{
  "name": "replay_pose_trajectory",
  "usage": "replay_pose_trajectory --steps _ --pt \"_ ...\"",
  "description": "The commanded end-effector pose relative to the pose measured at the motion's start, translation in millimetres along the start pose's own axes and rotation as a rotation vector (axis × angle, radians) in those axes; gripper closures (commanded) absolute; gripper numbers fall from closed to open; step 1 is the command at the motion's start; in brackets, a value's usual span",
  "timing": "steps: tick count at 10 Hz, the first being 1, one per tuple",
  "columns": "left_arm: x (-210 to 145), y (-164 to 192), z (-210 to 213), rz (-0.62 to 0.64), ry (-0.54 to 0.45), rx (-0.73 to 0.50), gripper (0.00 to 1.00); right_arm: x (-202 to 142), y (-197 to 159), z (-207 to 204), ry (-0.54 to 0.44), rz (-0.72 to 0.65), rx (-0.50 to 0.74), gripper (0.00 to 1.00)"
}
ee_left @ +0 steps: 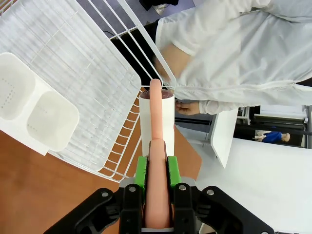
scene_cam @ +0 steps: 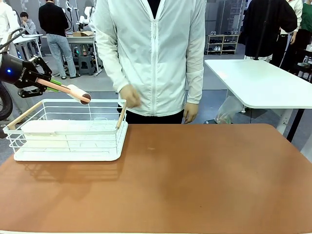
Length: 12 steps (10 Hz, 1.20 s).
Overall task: Clean the table.
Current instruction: Pick up the Lint Roller when the human hands it over, then clean the table with the Lint Roller when the human lifts the Dish drying rack.
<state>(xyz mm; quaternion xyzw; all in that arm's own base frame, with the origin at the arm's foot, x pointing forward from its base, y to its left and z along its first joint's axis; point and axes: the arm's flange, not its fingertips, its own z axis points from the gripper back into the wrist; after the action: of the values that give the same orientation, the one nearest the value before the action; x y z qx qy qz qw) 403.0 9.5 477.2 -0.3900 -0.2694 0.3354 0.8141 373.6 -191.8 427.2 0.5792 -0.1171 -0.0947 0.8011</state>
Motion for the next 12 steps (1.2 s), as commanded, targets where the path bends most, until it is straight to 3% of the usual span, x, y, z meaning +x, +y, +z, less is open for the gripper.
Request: replay_pose_trajectory --steps 1,12 --pt "0.2 -1.2 0.5 -0.002 0.006 0.000 0.99 -0.6 1.7 0.1 0.000 0.007 0.012 0.00" --pt "0.2 -1.2 0.5 -0.002 0.006 0.000 0.99 -0.6 1.7 0.1 0.000 0.007 0.012 0.00"
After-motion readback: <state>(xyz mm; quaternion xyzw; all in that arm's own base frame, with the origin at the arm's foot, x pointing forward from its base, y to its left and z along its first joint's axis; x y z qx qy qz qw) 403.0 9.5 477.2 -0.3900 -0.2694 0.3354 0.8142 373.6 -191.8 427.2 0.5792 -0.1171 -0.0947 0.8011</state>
